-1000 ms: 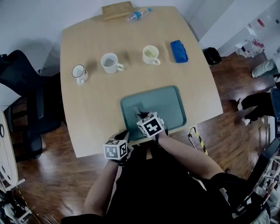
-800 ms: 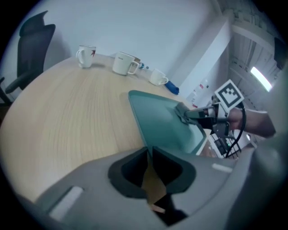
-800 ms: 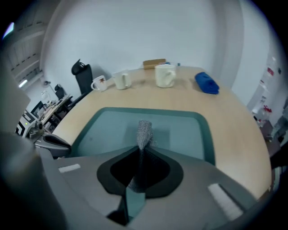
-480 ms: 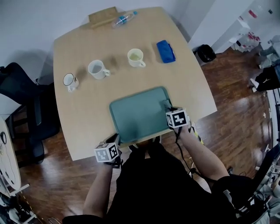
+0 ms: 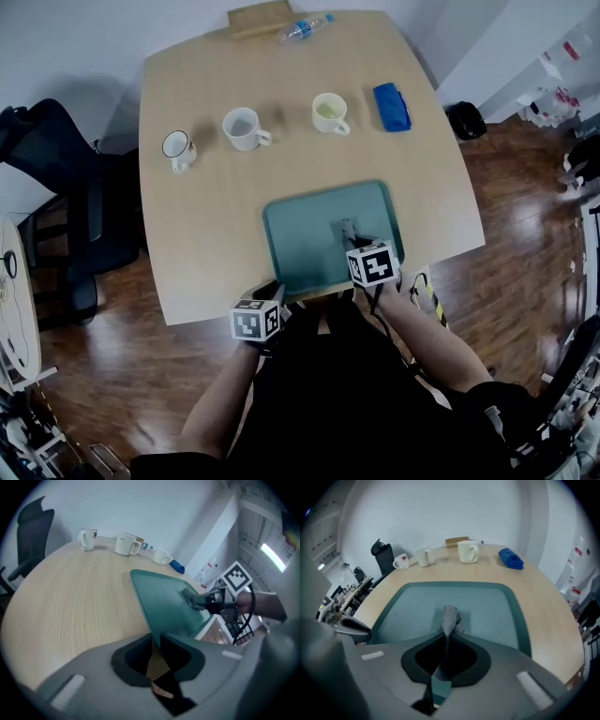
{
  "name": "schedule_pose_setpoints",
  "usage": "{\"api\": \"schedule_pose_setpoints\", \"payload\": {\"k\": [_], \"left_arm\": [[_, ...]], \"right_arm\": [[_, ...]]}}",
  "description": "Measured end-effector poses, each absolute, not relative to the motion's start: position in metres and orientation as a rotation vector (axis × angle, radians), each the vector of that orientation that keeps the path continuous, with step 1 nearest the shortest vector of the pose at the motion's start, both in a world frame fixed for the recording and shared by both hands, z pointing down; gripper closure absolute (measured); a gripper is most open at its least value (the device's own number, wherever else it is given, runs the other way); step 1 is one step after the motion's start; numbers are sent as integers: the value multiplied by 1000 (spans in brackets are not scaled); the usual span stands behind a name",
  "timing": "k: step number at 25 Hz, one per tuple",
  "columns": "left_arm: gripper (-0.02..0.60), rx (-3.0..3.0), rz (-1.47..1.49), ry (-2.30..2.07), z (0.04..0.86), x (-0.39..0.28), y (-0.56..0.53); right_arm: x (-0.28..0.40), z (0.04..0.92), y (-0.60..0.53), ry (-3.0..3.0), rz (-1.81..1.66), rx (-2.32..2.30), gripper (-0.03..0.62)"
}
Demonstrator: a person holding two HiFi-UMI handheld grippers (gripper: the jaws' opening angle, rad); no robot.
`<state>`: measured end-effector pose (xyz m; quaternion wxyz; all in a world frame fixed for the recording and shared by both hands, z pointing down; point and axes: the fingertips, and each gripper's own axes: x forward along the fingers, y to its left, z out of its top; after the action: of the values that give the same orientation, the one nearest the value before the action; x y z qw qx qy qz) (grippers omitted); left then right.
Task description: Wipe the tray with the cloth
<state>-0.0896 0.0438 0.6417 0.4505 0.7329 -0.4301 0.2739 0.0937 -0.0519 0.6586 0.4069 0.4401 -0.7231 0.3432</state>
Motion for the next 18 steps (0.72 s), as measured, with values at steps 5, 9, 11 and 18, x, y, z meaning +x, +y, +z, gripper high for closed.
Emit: {"api": "schedule_pose_setpoints", "payload": {"k": [5,9,11,18], "left_arm": [[525,1785,644,-1005,646,-91,45],[524,1808,655,-961,645,-89,46],[522,1821,658,-946,645,-89,45],[520,1812,647,-950,647,-93,44]], "right_arm": [[-4,657,-29,-1921,815,904,566],[-62,664,-12,-1976,777,757,566],[-87,660,-5,-2011,764,672,566],[-79,651,-6,-2008,827,665,566]]}}
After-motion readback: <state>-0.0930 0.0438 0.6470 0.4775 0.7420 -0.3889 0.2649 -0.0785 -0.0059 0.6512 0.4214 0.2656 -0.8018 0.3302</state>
